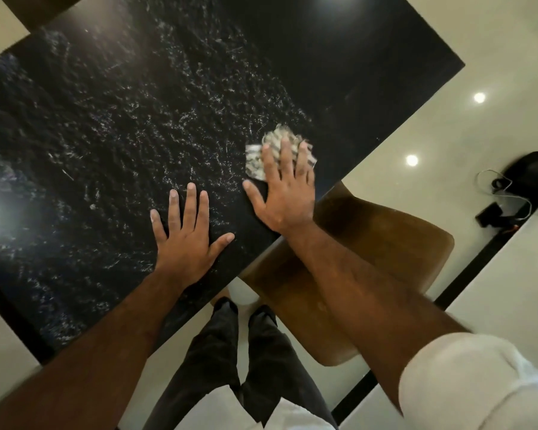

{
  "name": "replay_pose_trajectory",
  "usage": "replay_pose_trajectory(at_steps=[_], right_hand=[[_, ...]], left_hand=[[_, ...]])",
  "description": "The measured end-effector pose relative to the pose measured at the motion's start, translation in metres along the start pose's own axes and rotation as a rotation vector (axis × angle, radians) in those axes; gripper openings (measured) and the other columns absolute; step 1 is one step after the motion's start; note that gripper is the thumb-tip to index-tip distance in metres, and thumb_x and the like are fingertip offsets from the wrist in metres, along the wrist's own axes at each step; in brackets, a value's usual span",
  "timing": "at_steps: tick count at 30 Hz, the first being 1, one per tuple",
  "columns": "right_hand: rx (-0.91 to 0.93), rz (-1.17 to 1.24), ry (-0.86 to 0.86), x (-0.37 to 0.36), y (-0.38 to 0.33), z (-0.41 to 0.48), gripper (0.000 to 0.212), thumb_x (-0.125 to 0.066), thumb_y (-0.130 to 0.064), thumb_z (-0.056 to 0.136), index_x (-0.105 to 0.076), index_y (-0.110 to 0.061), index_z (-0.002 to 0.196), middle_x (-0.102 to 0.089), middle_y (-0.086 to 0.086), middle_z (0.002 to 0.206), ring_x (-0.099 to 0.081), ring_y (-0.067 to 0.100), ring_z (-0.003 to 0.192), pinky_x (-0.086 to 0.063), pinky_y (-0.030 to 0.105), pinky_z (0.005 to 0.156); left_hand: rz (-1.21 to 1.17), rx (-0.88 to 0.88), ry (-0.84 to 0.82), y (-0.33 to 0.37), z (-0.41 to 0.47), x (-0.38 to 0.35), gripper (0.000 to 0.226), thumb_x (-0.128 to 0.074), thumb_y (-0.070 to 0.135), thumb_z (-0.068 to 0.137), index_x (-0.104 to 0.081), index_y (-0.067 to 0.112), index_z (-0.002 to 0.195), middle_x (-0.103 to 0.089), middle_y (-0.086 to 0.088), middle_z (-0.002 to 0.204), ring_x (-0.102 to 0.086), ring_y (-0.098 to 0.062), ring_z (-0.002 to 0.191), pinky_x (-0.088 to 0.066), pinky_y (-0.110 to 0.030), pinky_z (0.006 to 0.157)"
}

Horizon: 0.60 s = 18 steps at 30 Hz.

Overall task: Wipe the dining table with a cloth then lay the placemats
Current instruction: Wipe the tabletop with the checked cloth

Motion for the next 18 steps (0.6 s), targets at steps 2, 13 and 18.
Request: replay_pose_trajectory(at_steps=[2, 13, 18], right_hand=[[0.077, 0.01, 0.005, -0.005, -0.01, -0.032, 0.09, -0.033, -0.082, 0.106, -0.015, -0.033, 0.18, 0.002, 0.007, 0.189, 0.004, 0.04, 0.174, -0.02, 0.065, 0.136], [-0.226, -0.035, 0.086, 0.018, 0.069, 0.017, 0.088, -0.024, -0.082, 0.107, -0.02, -0.031, 0.179, -0.011, 0.012, 0.188, -0.008, 0.047, 0.172, -0.027, 0.068, 0.132], [-0.138, -0.01, 0.033, 0.012, 0.032, 0.062, 0.092, -0.026, -0.084, 0.105, -0.016, -0.031, 0.18, -0.003, 0.01, 0.189, 0.001, 0.047, 0.172, -0.019, 0.068, 0.135]], left_hand=[[-0.011, -0.019, 0.004, 0.0, -0.001, 0.002, 0.107, -0.011, 0.091, 0.101, 0.001, 0.019, 0.179, 0.019, -0.004, 0.186, 0.012, -0.039, 0.172, 0.002, -0.076, 0.128], [-0.021, -0.003, -0.046, 0.002, 0.005, 0.004, 0.109, -0.003, 0.095, 0.095, 0.017, 0.024, 0.176, 0.036, 0.0, 0.181, 0.029, -0.036, 0.168, 0.017, -0.069, 0.125], [-0.02, 0.003, -0.045, -0.001, 0.006, 0.0, 0.109, -0.004, 0.096, 0.095, 0.022, 0.027, 0.174, 0.039, 0.001, 0.179, 0.031, -0.035, 0.167, 0.018, -0.069, 0.125]])
Point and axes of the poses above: each hand's wrist, its own z-axis towards the middle knuckle, its own x-axis out of the back of the hand, y = z × x, the point moved 6 cm from there along z, towards the middle knuckle
